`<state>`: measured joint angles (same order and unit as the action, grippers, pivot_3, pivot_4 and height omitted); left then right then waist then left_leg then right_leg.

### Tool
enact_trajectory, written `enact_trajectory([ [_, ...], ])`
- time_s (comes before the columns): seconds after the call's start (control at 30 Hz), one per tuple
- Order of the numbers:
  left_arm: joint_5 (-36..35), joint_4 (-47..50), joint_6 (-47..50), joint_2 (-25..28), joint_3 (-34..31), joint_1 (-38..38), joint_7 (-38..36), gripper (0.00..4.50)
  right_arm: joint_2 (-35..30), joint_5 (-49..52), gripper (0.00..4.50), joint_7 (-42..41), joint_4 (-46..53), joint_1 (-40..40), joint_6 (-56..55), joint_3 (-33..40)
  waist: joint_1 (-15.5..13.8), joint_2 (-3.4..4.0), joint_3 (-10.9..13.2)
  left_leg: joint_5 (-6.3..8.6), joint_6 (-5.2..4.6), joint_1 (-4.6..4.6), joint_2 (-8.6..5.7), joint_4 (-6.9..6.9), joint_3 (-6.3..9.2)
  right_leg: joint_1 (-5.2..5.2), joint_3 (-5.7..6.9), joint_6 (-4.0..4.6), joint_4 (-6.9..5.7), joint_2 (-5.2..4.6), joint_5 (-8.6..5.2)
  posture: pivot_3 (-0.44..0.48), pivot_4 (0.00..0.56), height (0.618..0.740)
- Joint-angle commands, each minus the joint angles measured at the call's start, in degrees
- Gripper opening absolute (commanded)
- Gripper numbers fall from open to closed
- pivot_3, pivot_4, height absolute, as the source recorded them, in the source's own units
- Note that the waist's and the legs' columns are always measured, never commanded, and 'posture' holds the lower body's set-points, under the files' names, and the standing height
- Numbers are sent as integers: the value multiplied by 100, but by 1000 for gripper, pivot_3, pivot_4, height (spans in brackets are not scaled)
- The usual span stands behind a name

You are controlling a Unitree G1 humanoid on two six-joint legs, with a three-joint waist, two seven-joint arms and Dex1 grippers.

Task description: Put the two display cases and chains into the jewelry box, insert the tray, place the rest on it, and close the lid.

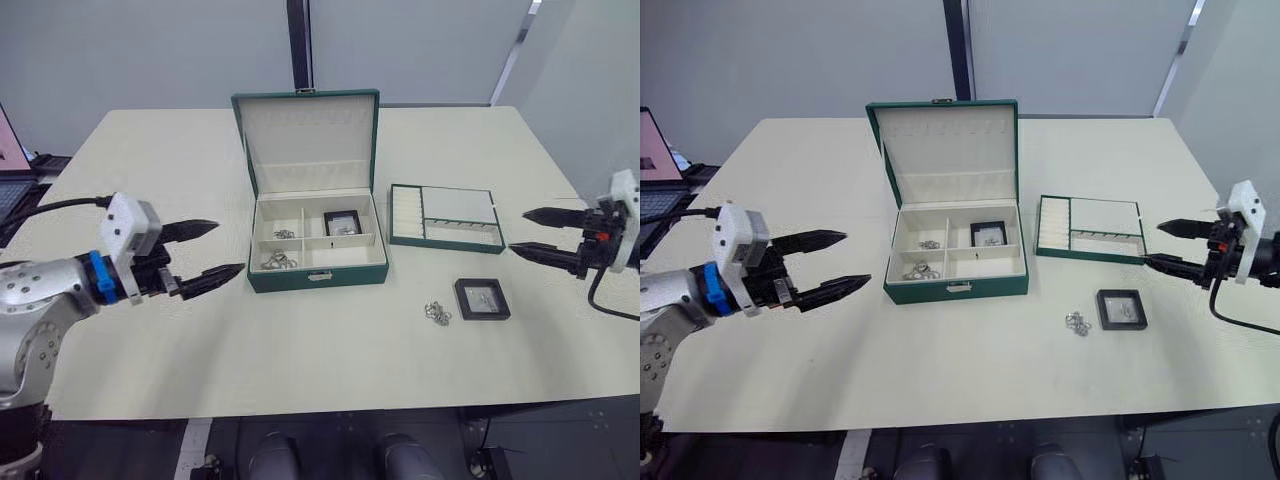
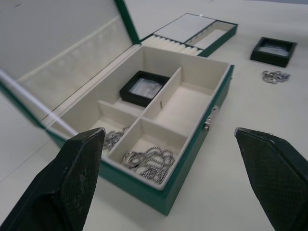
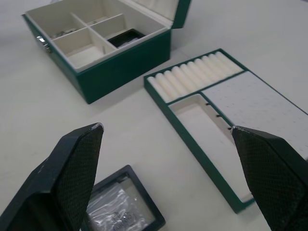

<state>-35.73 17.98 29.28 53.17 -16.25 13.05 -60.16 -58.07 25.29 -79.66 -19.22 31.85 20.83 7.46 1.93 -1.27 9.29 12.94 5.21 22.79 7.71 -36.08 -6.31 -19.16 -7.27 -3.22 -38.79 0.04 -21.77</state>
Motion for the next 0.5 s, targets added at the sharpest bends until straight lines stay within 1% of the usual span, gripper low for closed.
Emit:
enact_trajectory([
  [0.03, 25, 325, -223, -30, 567, 244, -406, 4483, -232, -105, 4500, -372, 503, -3, -28, -190, -9, 0, 0, 0, 0, 0, 0, 0, 0, -1, 0, 0, 1, 0, 0, 0, 150, 740],
  [0.23, 556, 301, -867, -286, 1428, 265, -742, 4483, -436, -409, 4500, -724, 1338, -551, -407, -522, -13, 0, 0, 0, 0, 1, 0, -6, 1, -1, -1, 0, 5, 1, 0, 0, 150, 740],
  [0.33, 700, 245, -1095, -411, 1576, 217, -795, 4483, -537, -371, 4500, -814, 1613, -782, -364, -506, -13, 0, 0, 0, -1, 1, 0, -6, 2, -1, -2, 0, 5, 1, 0, 0, 150, 740],
  [0.5, 701, 327, -1311, -673, 1677, 127, -848, 4483, -662, -455, 4500, -856, 1958, -1066, -461, -557, -10, 0, 0, 0, -1, -1, 0, -6, 4, 2, -2, 0, 4, 2, 0, 0, 150, 740],
])
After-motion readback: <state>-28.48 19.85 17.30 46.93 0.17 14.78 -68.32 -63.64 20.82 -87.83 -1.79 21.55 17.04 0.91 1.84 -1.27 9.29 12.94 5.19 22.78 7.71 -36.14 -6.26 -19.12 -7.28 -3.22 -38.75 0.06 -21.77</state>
